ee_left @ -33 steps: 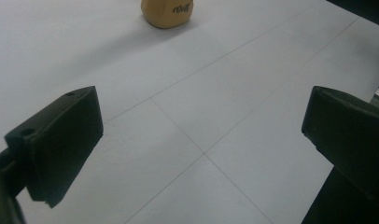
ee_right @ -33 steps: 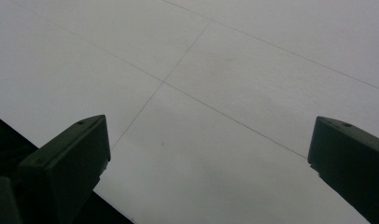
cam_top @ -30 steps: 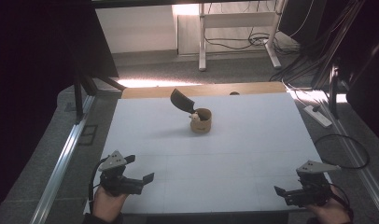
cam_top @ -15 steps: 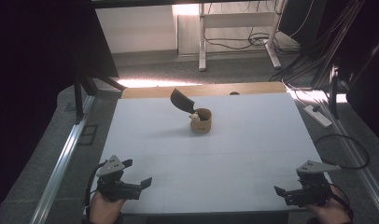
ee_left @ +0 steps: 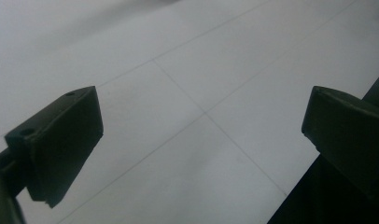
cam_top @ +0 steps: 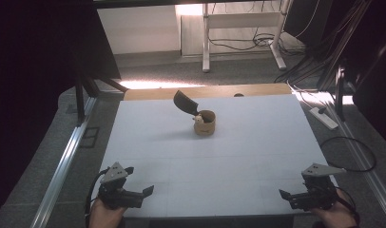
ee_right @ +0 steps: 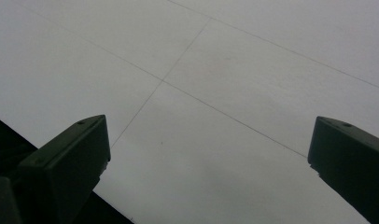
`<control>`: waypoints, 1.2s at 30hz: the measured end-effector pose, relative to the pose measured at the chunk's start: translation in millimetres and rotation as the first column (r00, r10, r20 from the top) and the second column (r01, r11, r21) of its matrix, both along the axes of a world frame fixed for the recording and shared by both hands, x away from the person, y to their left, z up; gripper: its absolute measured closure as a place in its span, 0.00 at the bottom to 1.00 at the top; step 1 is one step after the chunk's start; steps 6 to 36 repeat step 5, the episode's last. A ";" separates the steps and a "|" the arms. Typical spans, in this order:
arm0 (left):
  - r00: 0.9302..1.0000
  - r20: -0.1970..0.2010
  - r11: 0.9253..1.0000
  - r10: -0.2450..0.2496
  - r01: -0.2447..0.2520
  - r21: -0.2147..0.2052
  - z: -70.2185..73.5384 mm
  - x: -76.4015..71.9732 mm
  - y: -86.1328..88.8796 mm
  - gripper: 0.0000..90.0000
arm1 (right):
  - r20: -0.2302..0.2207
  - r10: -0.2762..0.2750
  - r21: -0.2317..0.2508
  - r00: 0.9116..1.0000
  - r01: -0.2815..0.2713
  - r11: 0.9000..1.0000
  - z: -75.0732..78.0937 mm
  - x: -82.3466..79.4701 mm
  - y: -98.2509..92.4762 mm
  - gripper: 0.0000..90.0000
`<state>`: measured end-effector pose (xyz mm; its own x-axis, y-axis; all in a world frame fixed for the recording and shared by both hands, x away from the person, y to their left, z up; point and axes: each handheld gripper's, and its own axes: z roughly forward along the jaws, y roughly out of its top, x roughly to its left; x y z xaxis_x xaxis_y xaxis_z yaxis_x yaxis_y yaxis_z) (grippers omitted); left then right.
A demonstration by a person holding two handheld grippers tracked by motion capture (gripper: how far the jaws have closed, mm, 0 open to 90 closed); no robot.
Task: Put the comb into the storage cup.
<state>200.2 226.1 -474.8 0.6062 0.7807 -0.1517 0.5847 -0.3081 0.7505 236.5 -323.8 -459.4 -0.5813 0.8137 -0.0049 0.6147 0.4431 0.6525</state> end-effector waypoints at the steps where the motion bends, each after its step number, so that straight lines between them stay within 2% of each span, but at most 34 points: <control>1: 1.000 0.001 1.000 -0.002 0.002 0.006 0.1 -0.2 -0.3 0.00 | 0.000 0.000 0.000 1.000 0.000 1.000 0.0 0.0 0.1 0.00; 36: 1.000 0.000 1.000 0.002 -0.002 -0.002 0.3 -0.2 0.1 0.00 | 0.000 0.001 -0.002 1.000 -0.001 1.000 -0.3 0.5 -0.1 0.00</control>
